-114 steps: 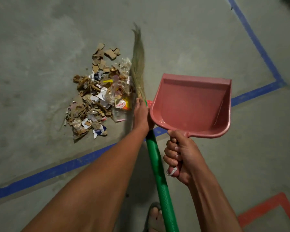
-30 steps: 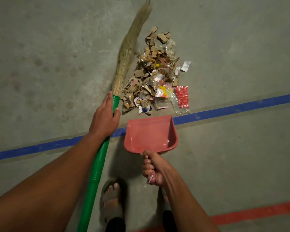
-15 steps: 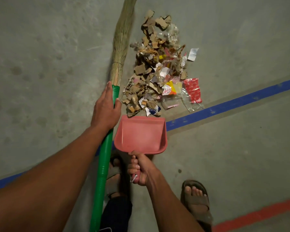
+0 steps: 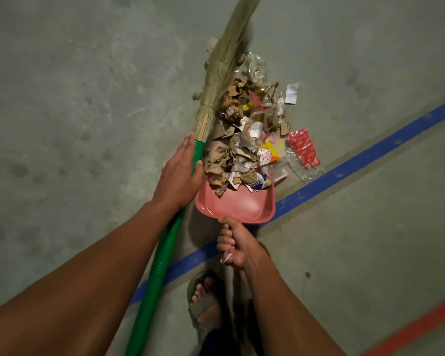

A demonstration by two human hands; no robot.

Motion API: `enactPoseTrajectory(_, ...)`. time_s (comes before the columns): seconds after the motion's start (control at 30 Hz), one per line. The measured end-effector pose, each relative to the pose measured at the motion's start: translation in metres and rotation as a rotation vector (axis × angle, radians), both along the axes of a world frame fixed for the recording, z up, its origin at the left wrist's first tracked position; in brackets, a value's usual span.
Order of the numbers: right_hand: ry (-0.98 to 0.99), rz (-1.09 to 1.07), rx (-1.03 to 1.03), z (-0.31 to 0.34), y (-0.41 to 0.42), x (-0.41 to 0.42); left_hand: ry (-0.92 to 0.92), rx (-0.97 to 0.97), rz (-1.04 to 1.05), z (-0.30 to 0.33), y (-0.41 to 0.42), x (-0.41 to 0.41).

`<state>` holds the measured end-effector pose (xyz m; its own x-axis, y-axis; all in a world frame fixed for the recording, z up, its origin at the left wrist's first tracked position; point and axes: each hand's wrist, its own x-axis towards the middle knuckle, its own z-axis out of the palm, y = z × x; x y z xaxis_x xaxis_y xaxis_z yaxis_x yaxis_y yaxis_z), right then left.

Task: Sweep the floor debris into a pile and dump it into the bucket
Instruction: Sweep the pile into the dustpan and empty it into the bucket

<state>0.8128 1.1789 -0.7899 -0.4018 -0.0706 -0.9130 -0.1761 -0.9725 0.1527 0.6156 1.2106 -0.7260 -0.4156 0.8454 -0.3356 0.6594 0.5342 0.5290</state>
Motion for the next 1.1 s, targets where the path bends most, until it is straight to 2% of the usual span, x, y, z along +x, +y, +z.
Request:
enactPoseTrajectory(0.13, -0.01, 0.018, 0.036, -0.011, 0.019, 0.0, -0.029, 0.012, -0.056, -0.017, 0.044, 0.001)
enactPoseTrajectory(0.23, -0.018, 0.043, 0.076, -0.022, 0.036, 0.003, -0.05, -0.059, -0.123, -0.043, 0.066, 0.005)
enactPoseTrajectory(0.43, -0.038, 0.131, 0.152, -0.036, 0.06, 0.021, -0.122, -0.201, -0.231, -0.089, 0.013, 0.025)
enactPoseTrajectory(0.6, -0.043, 0.165, 0.116, -0.022, 0.07, 0.033, -0.179, -0.173, -0.224, -0.061, -0.043, 0.048)
enactPoseTrajectory(0.73, -0.028, 0.16, 0.081, -0.013, 0.074, 0.043, -0.164, -0.098, -0.127, -0.035, -0.038, 0.056)
enactPoseTrajectory(0.87, -0.033, 0.145, 0.09, -0.008, 0.075, 0.049, -0.186, -0.069, -0.185, -0.024, -0.027, 0.067)
enactPoseTrajectory(1.0, -0.043, 0.17, 0.126, 0.002, 0.078, 0.052, -0.128, -0.222, -0.368, -0.025, -0.039, 0.074)
enactPoseTrajectory(1.1, -0.082, 0.23, 0.171, 0.013, 0.075, 0.056, -0.057, -0.301, -0.429, -0.017, -0.045, 0.08)
